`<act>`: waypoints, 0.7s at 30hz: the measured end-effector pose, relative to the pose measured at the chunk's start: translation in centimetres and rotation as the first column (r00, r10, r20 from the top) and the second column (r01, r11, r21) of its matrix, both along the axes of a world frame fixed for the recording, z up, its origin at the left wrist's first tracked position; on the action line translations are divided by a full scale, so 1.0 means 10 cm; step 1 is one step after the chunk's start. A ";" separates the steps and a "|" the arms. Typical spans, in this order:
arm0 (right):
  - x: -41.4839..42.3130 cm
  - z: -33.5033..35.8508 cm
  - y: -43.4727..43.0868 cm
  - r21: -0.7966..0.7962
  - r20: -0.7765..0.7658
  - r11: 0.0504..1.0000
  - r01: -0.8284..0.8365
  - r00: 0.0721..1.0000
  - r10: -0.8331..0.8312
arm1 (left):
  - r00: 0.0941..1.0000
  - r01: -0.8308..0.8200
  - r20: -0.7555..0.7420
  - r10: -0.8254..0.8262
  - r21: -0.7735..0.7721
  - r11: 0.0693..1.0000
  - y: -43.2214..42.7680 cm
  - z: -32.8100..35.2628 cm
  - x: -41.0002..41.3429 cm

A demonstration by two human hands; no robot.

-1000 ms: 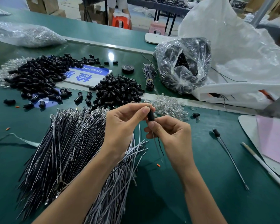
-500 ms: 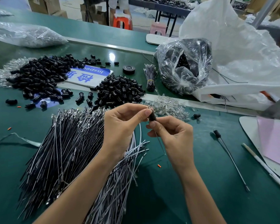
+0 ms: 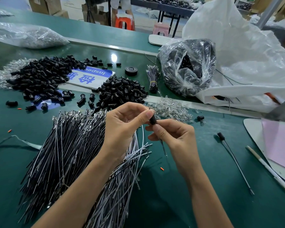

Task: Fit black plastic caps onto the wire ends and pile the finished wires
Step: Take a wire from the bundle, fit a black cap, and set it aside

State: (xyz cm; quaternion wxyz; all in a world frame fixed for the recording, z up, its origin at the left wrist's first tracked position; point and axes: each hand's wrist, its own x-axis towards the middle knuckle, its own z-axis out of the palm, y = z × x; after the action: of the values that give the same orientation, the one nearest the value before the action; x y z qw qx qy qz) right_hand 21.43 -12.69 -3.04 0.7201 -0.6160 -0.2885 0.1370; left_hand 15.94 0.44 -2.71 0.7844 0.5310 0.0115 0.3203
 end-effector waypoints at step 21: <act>0.04 0.01 -0.02 0.004 -0.004 0.999 0.033 0.999 -0.033 | 0.998 0.030 -0.061 -0.031 -0.003 1.000 0.04 -0.03 0.02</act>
State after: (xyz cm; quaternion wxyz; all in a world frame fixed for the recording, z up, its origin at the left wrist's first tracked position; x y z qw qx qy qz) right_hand 21.80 -12.84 -2.90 0.7242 -0.6188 -0.2772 0.1257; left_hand 16.17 0.85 -3.06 0.7890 0.5399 0.0278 0.2919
